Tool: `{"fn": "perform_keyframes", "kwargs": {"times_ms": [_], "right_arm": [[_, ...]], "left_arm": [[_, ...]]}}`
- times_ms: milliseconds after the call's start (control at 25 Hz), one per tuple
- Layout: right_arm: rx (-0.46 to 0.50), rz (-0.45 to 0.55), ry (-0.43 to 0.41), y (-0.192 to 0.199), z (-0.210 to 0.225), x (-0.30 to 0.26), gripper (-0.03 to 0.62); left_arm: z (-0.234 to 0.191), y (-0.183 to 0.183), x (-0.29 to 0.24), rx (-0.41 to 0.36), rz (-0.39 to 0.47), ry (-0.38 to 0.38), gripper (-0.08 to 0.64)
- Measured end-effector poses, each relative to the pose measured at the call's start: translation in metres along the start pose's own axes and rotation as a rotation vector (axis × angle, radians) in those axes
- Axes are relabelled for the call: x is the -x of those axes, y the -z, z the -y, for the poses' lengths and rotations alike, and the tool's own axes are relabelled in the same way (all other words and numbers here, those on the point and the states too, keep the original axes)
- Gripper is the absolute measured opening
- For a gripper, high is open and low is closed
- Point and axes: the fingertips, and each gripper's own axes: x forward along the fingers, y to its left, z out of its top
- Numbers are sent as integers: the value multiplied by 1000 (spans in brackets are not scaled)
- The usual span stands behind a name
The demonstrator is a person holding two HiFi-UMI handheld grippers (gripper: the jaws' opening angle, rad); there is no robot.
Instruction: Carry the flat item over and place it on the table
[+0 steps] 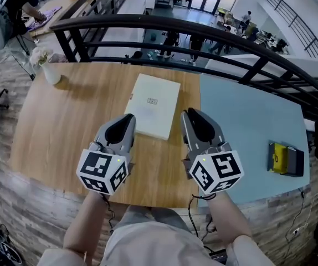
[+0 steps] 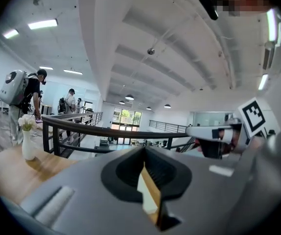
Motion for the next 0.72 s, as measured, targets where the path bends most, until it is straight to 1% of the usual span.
{"fn": "perform_keyframes", "kwargs": {"times_ms": [120, 160, 200, 240, 400, 560, 720], "right_arm": [[28, 49, -9, -25, -13, 21, 52], [24, 66, -13, -33, -17, 29, 47], [15, 84, -16, -40, -19, 36, 29], [4, 102, -18, -48, -22, 43, 17], [-11, 156, -31, -69, -32, 68, 4], [-16, 162, -82, -82, -44, 84, 3], [58, 156, -103, -88, -54, 100, 3]], "left_arm": [[13, -19, 17, -55, 24, 8, 3], [17, -26, 23, -73, 37, 11, 3], [22, -34, 29, -86, 55, 12, 3], [25, -42, 35, -95, 77, 11, 3], [35, -69, 60, -110, 153, -7, 3], [44, -84, 78, -148, 191, -14, 3], [53, -84, 91, -182, 188, -7, 3]]}}
